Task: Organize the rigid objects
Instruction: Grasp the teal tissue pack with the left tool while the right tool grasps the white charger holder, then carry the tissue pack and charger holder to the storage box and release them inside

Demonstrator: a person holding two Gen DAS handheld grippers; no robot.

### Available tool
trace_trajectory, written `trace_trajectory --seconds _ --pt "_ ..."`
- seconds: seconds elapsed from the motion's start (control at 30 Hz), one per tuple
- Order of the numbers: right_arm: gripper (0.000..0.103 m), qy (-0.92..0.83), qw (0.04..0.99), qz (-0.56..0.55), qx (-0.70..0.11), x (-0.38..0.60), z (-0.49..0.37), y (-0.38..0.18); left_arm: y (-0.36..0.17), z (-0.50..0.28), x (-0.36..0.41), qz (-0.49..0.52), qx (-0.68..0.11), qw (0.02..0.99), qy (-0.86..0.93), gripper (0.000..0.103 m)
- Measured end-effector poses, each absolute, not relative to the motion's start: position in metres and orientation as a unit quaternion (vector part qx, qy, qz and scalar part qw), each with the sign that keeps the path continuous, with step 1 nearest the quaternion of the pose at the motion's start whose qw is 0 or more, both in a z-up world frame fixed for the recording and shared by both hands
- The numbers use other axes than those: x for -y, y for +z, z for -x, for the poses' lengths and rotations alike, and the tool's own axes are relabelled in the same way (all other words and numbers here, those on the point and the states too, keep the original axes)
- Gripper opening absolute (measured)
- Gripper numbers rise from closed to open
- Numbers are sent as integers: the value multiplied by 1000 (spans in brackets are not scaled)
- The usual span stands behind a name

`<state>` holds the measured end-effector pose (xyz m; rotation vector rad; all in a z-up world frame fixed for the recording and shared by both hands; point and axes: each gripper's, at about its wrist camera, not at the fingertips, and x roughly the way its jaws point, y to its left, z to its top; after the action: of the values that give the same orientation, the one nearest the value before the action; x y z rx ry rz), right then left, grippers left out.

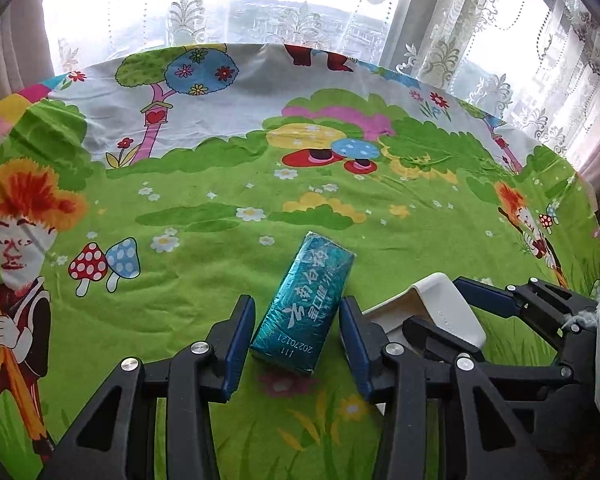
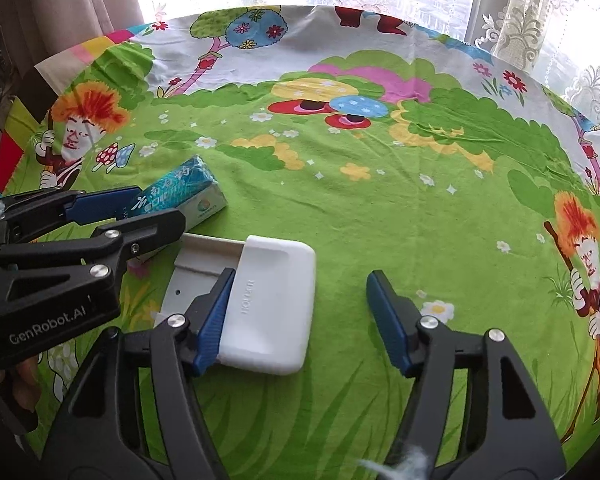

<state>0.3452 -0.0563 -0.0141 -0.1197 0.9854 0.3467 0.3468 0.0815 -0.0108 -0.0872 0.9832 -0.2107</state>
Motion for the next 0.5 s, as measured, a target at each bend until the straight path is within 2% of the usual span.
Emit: trace_trajectory --seconds 0.07,0.5 --pt "40 168 862 59 -474 58 -342 -13 -13 -344 -78 37 -474 874 -100 35" --pt "40 164 858 67 -481 84 -273 -12 -12 -263 -54 53 -496 863 -78 34"
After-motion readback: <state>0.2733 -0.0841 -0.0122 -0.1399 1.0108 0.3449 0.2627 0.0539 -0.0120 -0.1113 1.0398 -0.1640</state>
